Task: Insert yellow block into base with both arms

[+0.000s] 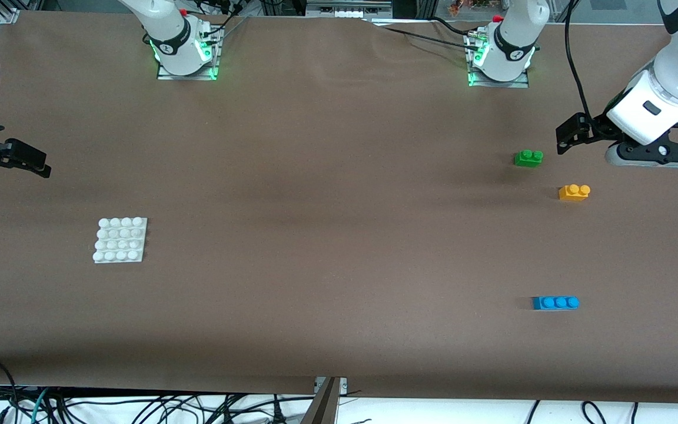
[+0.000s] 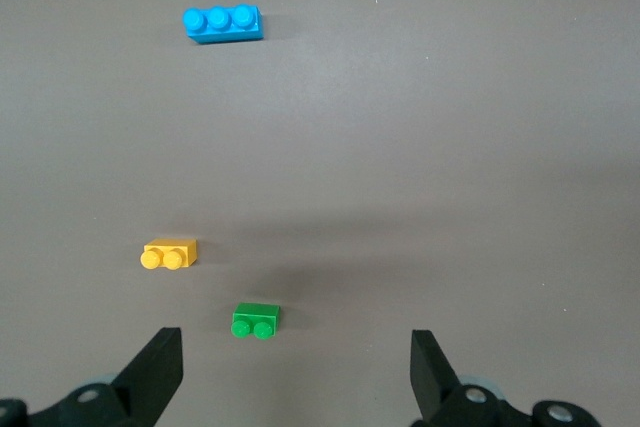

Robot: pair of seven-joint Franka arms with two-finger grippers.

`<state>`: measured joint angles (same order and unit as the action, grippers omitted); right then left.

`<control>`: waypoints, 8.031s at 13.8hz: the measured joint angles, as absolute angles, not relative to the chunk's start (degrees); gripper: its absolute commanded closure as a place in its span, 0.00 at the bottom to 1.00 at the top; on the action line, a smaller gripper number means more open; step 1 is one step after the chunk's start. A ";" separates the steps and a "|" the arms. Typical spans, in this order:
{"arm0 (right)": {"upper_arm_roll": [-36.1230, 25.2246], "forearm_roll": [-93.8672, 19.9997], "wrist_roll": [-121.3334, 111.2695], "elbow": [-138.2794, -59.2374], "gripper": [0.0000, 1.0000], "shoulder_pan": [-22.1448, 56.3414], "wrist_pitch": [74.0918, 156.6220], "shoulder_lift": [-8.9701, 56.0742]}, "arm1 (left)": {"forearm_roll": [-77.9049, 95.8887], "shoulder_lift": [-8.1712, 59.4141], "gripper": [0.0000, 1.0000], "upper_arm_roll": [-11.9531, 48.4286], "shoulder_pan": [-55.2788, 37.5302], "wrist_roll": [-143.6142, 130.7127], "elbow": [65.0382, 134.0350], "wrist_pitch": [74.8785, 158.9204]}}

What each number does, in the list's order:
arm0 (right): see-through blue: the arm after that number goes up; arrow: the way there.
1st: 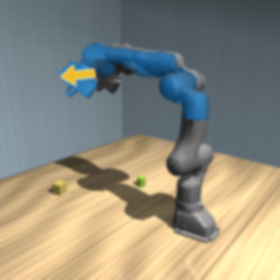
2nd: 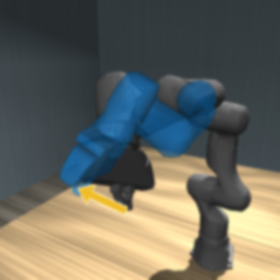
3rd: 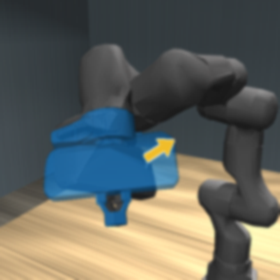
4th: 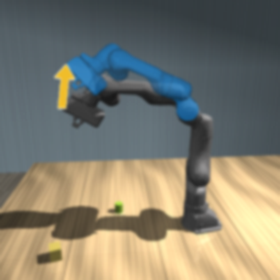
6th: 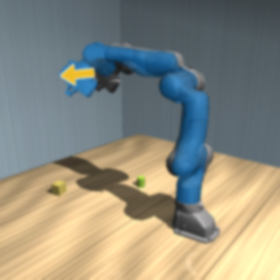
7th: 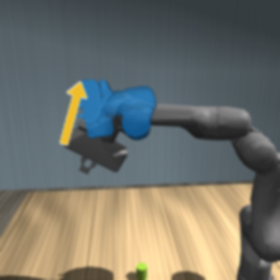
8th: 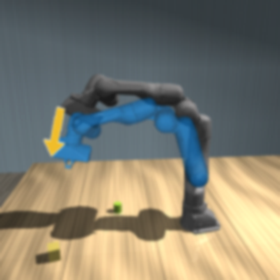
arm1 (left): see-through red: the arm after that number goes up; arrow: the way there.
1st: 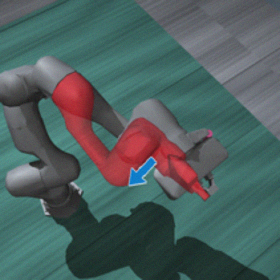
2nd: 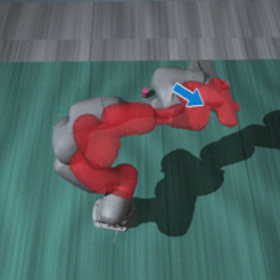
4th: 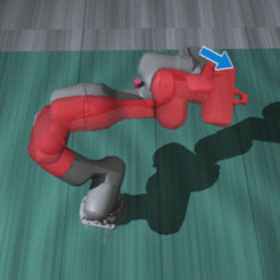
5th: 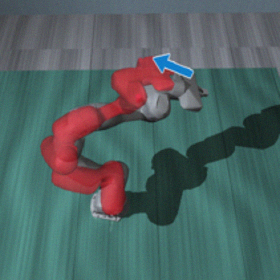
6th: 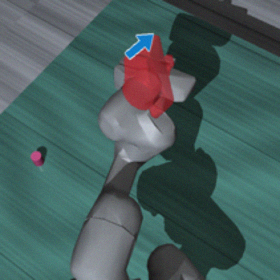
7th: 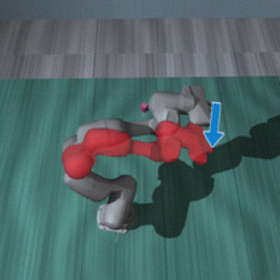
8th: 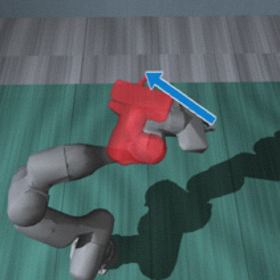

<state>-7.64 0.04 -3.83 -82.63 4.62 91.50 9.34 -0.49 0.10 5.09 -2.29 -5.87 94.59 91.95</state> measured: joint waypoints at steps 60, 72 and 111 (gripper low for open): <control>-8.68 2.88 -3.77 -103.20 0.00 -0.58 129.97 31.16 | -0.49 2.65 0.00 4.70 -2.14 -7.85 93.50 92.64; -8.17 2.87 -3.77 -103.24 0.00 -0.44 137.76 35.40 | -0.49 2.72 0.00 4.69 -2.14 -7.86 93.41 93.33; -0.40 0.75 21.16 -101.65 0.00 20.86 143.70 38.75 | -0.49 4.09 0.00 4.64 -2.16 -8.37 91.79 93.49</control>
